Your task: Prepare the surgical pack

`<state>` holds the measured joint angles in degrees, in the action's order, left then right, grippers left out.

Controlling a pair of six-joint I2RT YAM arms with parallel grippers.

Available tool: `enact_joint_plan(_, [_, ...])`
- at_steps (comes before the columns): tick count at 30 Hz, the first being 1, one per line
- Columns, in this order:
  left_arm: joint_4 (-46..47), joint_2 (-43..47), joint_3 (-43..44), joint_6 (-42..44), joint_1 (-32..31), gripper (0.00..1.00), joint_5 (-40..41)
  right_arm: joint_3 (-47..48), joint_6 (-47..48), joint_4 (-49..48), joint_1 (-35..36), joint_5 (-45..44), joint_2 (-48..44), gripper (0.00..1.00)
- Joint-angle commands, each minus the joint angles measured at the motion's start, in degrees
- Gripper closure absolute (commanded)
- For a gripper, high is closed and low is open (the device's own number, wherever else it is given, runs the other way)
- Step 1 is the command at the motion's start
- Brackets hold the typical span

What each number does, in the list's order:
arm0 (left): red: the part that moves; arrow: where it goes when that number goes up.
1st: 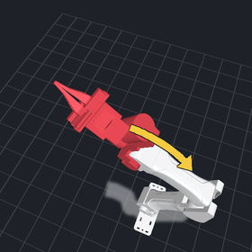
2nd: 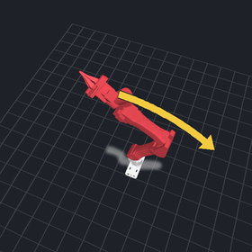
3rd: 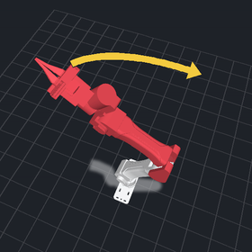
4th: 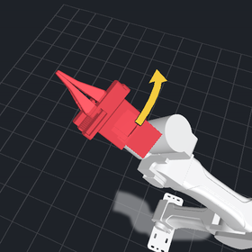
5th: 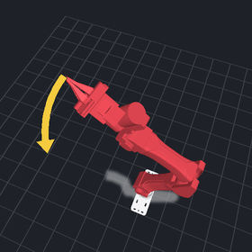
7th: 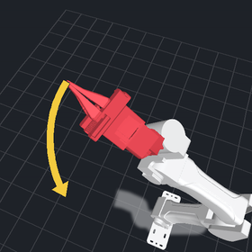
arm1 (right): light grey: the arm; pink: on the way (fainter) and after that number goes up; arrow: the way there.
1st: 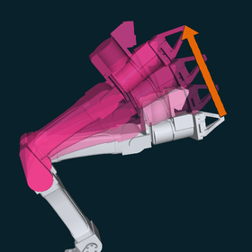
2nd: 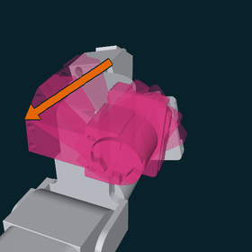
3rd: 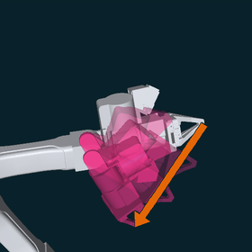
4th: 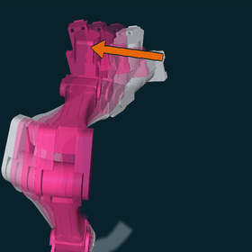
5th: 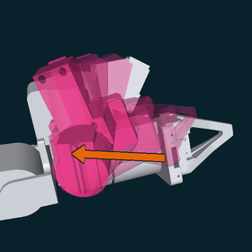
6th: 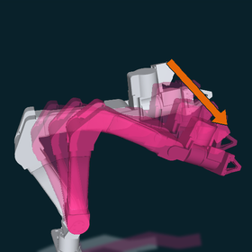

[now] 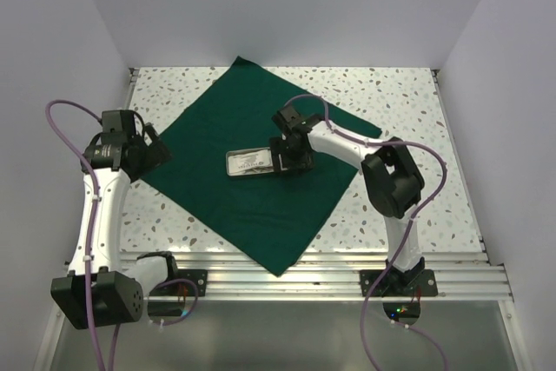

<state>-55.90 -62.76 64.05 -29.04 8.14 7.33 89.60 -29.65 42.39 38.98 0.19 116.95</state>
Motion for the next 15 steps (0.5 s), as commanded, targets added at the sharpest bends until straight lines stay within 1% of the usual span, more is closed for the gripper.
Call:
enact_joint_plan(1, [-0.88, 1.15, -0.42, -1.46, 0.3, 0.05, -1.27, 1.89, -3.4, -1.26, 1.35, 0.87, -0.23, 0.27])
enact_joint_plan(7, [-1.05, 0.98, -0.42, -1.55, 0.21, 0.05, -1.62, 2.68, -5.24, -1.17, 2.5, 0.78, 0.48, 0.25])
enact_joint_plan(15, [-1.05, 1.15, -0.42, -1.81, 0.29, 0.05, -2.06, 4.35, -6.65, -1.96, 3.29, 2.1, 2.32, 0.25])
